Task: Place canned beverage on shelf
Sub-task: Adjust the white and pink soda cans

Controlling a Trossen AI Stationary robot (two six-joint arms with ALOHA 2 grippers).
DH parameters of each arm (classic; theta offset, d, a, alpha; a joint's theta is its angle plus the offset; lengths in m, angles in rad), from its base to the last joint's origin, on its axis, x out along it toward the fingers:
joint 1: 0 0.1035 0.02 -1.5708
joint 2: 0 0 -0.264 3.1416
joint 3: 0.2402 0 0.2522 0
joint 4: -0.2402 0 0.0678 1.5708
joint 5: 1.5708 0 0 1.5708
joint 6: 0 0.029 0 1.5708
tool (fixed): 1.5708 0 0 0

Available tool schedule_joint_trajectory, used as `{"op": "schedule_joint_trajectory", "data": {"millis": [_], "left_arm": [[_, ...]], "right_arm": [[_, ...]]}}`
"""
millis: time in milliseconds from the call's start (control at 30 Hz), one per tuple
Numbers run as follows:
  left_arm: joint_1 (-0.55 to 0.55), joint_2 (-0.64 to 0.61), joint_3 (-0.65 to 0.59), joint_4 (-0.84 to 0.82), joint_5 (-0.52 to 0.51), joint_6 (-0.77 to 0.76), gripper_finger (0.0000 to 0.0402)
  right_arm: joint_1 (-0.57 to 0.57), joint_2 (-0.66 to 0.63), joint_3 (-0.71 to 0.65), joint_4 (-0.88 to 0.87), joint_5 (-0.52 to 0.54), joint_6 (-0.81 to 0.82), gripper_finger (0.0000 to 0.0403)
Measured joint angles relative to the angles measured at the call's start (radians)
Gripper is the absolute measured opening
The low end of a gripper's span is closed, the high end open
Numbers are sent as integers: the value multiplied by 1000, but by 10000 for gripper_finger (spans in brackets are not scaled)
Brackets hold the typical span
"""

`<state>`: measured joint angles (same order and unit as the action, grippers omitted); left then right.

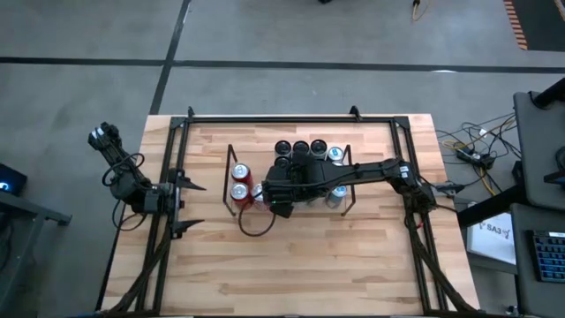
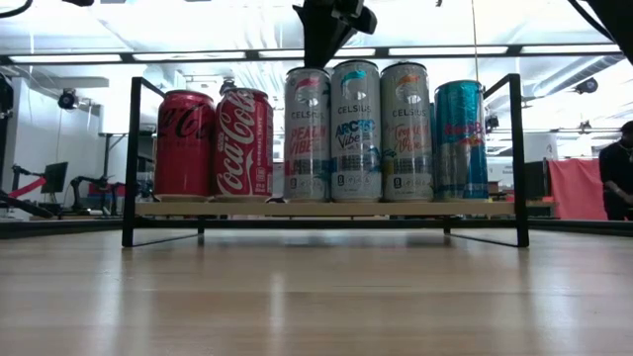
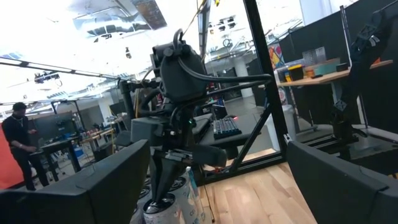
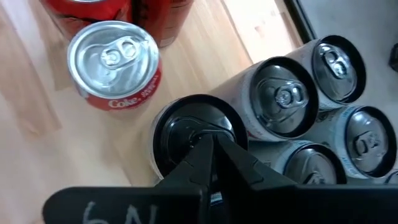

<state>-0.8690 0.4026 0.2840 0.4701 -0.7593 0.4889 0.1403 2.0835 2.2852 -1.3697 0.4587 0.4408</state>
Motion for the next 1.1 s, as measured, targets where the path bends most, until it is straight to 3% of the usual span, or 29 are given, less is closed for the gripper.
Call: {"op": "schedule_joint_trajectory", "data": {"millis": [400, 900, 1100], "left_arm": [[0, 0, 0, 0, 0, 0, 361], [0, 0, 0, 0, 0, 0, 361], [0, 0, 0, 0, 0, 0, 361]], "right_arm": [[2, 4, 41, 10, -25, 5, 13], [-81, 6, 56, 38, 91, -63, 13], [-114, 7, 41, 81, 92, -94, 13]]}}
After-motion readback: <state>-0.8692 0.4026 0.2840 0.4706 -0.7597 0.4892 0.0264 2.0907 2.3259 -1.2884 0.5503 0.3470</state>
